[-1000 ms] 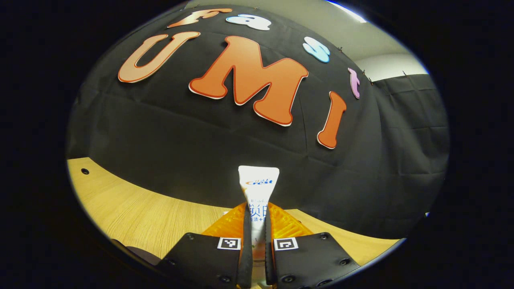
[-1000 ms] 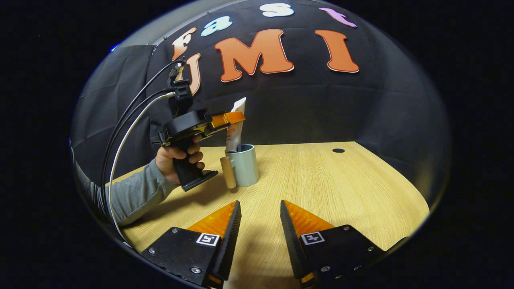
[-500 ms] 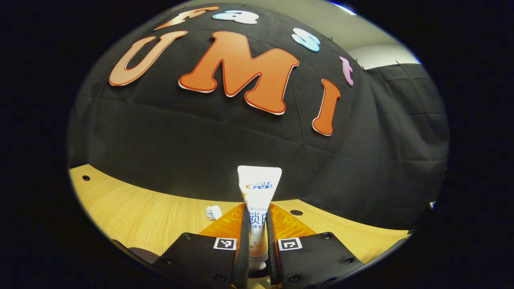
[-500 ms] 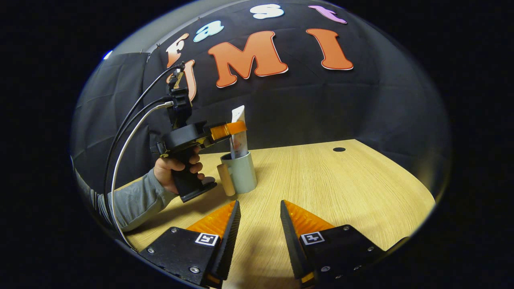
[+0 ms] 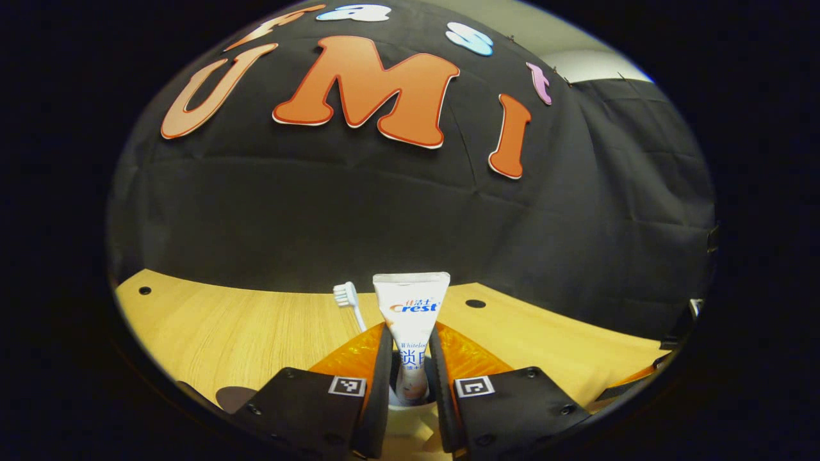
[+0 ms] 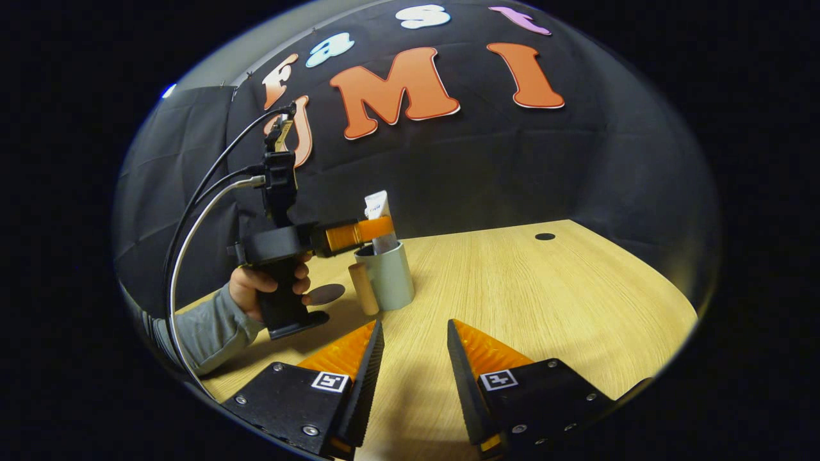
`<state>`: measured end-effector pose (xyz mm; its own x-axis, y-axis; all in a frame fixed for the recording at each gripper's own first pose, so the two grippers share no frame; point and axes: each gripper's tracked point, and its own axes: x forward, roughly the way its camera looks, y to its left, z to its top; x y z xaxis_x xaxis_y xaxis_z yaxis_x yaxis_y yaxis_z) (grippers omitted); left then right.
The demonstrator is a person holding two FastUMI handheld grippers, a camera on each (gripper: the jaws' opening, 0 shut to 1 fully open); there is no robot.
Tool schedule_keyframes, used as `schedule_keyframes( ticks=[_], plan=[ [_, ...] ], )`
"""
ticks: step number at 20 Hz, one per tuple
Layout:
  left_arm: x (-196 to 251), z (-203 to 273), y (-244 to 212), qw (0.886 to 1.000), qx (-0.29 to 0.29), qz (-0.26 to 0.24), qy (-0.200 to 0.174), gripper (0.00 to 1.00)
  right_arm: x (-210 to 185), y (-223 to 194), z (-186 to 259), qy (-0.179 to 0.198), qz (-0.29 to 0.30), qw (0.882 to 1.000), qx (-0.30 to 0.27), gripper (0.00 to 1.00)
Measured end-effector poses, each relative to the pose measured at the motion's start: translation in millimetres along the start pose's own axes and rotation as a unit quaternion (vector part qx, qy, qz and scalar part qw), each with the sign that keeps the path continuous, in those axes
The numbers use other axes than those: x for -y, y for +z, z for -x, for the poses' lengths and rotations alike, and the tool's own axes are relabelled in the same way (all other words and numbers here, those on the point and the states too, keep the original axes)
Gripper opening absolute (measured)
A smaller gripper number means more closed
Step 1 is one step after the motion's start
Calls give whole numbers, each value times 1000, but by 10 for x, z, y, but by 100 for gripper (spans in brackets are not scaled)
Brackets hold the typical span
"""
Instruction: Put the toothbrush and toothpaste on the desktop into the cup, then pick up the cup and place it on the coaster on the desktop.
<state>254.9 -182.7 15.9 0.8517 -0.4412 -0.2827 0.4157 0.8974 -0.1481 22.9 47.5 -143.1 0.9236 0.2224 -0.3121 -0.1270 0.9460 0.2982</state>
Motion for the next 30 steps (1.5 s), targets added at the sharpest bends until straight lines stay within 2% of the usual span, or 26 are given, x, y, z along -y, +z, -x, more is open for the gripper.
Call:
schedule_keyframes(
  ticks=[4,5,6,7,9,11,12,14,21,22,23,28,30],
  plan=[
    [-4,65,33,999,-8,-35,6,43,-182,169,-168,16,7,1000,8,60],
    [-6,136,79,999,-1,-42,7,53,-196,190,-206,16,15,1000,8,60],
    [-1,208,141,999,4,-47,9,56,-215,207,-238,16,23,1000,7,60],
    [-34,279,173,998,9,-53,14,55,-230,229,-273,15,28,999,5,60],
    [-76,379,268,998,18,-56,22,69,-293,249,-326,22,35,999,3,60],
    [-56,505,335,999,22,-43,22,75,-382,292,-382,33,35,999,5,60],
    [-124,570,405,998,29,-43,38,80,-397,298,-420,33,36,999,4,60],
    [-250,718,525,996,42,-43,59,100,-426,322,-491,31,38,999,1,60],
    [-573,1176,575,994,29,-38,100,100,-538,460,-700,20,54,998,-17,61],
    [-616,1249,615,993,33,-39,105,96,-531,460,-739,14,58,998,-25,62],
    [-658,1326,645,992,36,-42,109,100,-541,468,-761,11,62,998,-30,64],
    [-794,1706,782,986,55,-76,137,100,-663,507,-880,9,79,995,-66,64],
    [-858,1839,811,984,63,-73,150,100,-700,513,-926,-2,81,994,-78,64]
  ],
)
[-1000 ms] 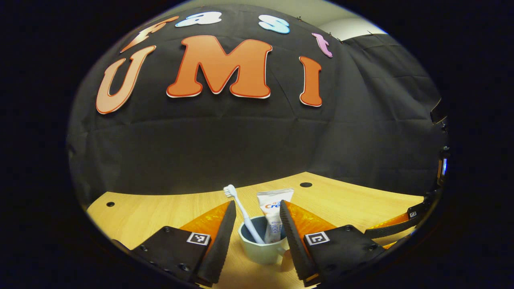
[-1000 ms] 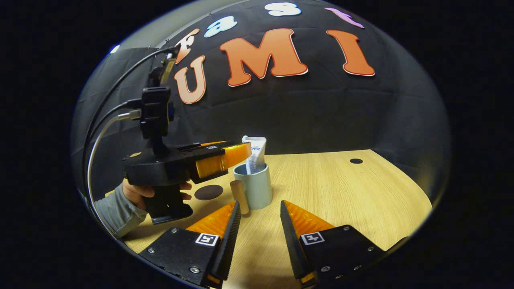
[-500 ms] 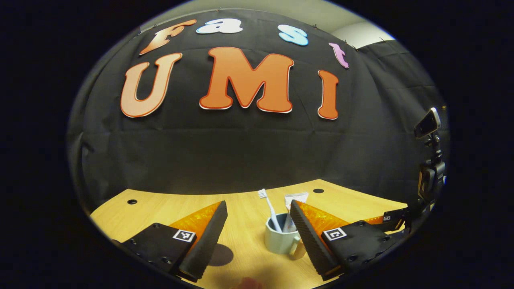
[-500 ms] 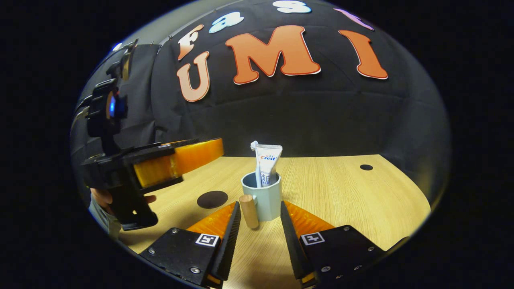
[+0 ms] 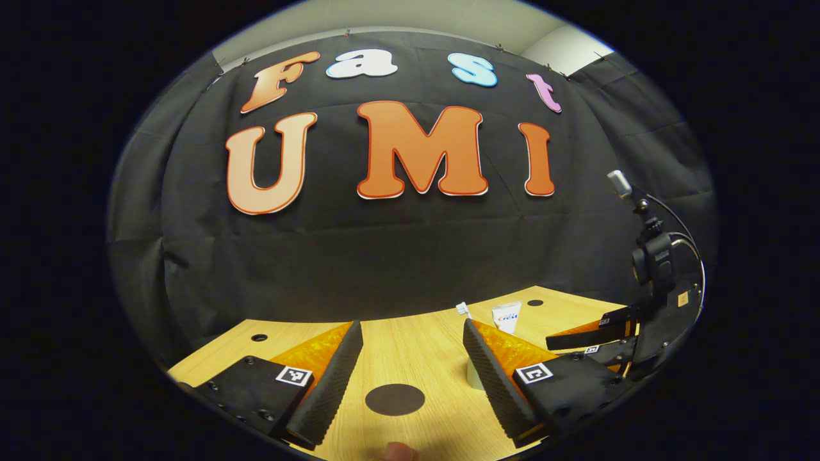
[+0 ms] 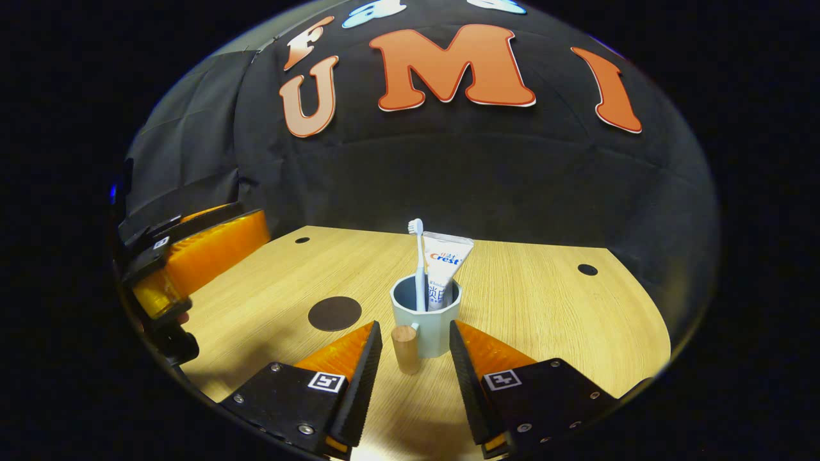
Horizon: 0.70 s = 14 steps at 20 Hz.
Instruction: Put the toothbrush and toothpaste on the desktop into the cup, then pick up the cup and place it on the coaster on the desktop.
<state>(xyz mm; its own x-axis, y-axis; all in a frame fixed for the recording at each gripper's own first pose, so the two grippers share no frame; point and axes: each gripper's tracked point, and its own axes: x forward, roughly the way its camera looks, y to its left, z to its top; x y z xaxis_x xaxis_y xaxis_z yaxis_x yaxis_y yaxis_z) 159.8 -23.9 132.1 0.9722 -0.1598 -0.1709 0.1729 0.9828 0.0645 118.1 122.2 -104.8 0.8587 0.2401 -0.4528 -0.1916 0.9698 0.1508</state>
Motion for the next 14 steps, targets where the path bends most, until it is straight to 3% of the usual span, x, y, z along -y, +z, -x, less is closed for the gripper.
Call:
schedule_keyframes(
  ticks=[2,3,6,7,8,11,12,14],
  plan=[
    [-90,123,6,1000,0,4,10,100,-2,-15,-46,-13,6,1000,-21,67],
    [-144,156,-12,1000,0,5,15,95,-4,4,-55,-19,8,999,-30,69],
    [-315,304,-20,999,2,9,31,100,22,71,-69,-33,8,998,-48,69],
    [-376,350,-36,999,3,11,36,99,25,86,-80,-36,8,998,-56,64],
    [-421,396,-52,999,2,13,41,99,37,53,-114,-39,8,997,-70,69],
    [-557,541,-104,998,-1,27,50,99,82,-26,-181,-50,-4,993,-109,69],
    [-600,550,-126,998,-2,31,54,99,86,-67,-187,-53,-10,991,-123,64],
    [-636,573,-221,998,-4,38,49,100,97,-142,-212,-56,-17,987,-152,69]
  ],
)
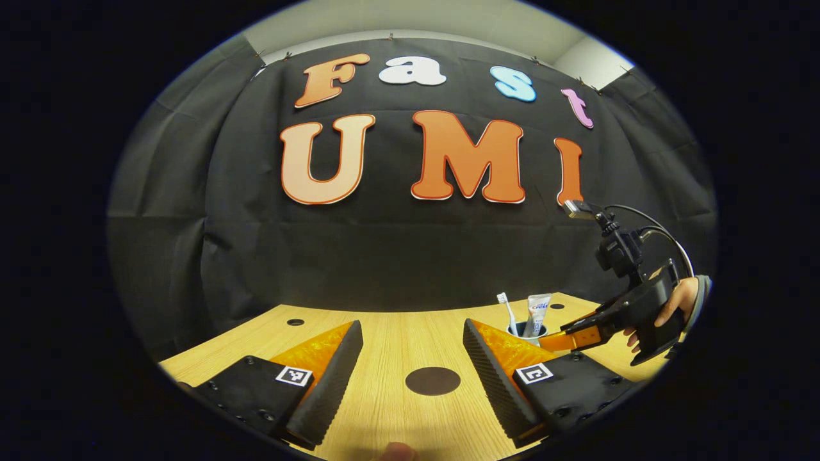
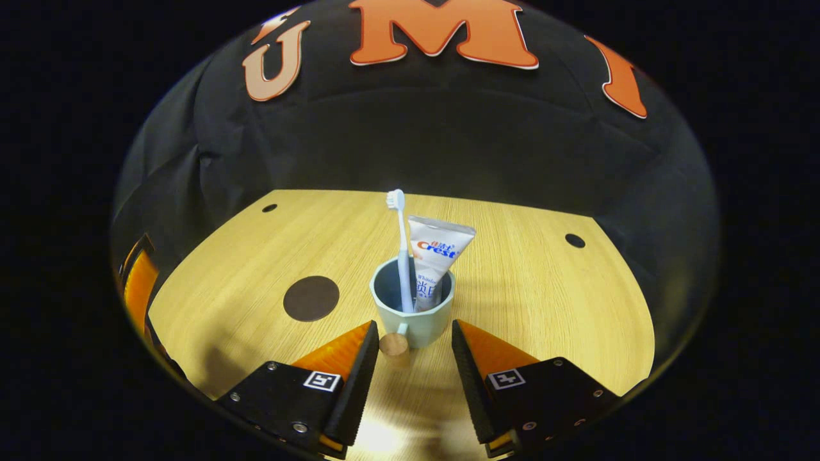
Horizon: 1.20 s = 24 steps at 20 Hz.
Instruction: Put the toothbrush and toothpaste on the desktop into the cup, then pick up the cup and place it on the coaster on the desktop.
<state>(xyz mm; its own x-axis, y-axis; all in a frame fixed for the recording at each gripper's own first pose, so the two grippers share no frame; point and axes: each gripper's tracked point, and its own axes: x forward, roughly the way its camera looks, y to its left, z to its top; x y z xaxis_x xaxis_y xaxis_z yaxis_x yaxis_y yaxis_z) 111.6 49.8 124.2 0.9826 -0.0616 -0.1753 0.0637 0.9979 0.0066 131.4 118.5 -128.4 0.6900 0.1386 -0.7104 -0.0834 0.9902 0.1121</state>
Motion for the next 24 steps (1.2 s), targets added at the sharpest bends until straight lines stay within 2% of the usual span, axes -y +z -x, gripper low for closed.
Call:
schedule_keyframes(
  ticks=[2,3,9,14,15,16,17,22,24],
  plan=[
    [-108,16,-109,1000,-12,1,9,95,3,-14,-51,1,-1,1000,-20,70],
    [-141,15,-163,1000,-15,0,13,100,-2,-14,-79,3,-4,1000,-29,70],
    [-338,130,-294,999,-27,15,30,100,-68,-20,-255,12,-23,995,-100,70],
    [-423,180,-316,999,-32,22,34,99,-51,-77,-342,-11,13,989,-146,70],
    [-417,189,-333,999,-35,24,33,95,-52,-111,-361,-16,20,987,-158,70],
    [-416,189,-351,998,-38,26,34,98,-44,-125,-380,-22,25,986,-162,71],
    [-410,190,-358,998,-41,28,33,97,-51,-156,-412,-25,29,986,-165,72],
    [-308,188,-391,998,-43,40,23,97,-76,-308,-485,-11,6,979,-201,74],
    [-307,203,-425,998,-47,43,24,97,-74,-391,-537,-12,7,978,-206,70]
  ],
)
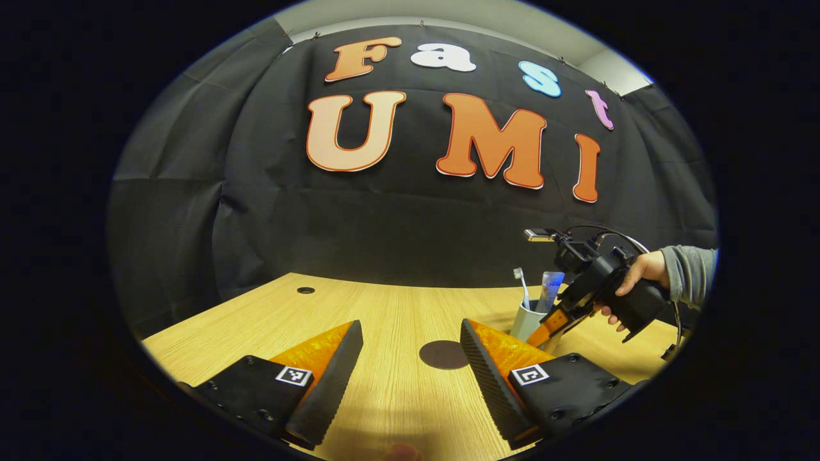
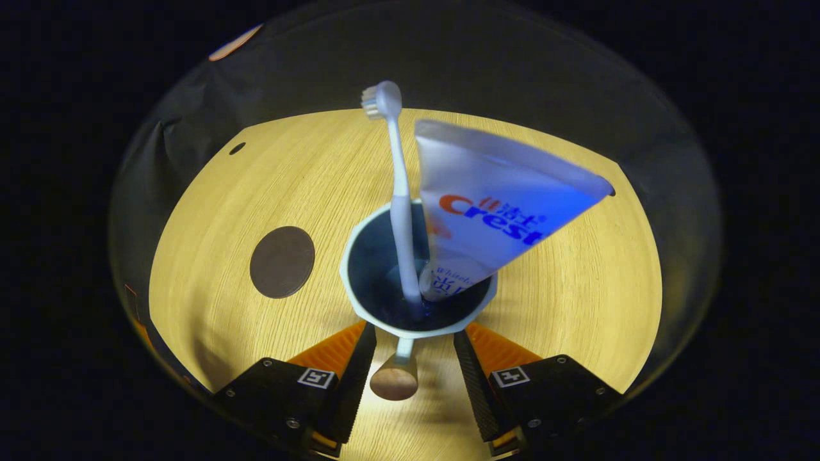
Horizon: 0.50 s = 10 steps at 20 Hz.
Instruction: Put the toothbrush and toothpaste on the desktop into the cup, then pick up the cup and place it on the coaster on the desktop.
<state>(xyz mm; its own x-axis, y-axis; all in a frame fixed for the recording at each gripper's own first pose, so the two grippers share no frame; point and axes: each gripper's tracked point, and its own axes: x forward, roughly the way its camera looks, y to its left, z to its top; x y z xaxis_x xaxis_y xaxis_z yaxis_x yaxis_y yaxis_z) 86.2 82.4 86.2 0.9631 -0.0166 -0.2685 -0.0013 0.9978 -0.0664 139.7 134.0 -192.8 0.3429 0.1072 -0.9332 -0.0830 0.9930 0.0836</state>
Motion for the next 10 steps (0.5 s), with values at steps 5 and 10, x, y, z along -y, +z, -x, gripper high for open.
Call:
schedule_keyframes(
  ticks=[5,10],
  plan=[
    [-44,-2,-54,1000,-12,7,7,97,12,1,-14,4,0,1000,-1,51],
    [29,-22,-92,1000,-16,8,7,97,14,21,-6,10,-5,1000,9,27]
  ],
)
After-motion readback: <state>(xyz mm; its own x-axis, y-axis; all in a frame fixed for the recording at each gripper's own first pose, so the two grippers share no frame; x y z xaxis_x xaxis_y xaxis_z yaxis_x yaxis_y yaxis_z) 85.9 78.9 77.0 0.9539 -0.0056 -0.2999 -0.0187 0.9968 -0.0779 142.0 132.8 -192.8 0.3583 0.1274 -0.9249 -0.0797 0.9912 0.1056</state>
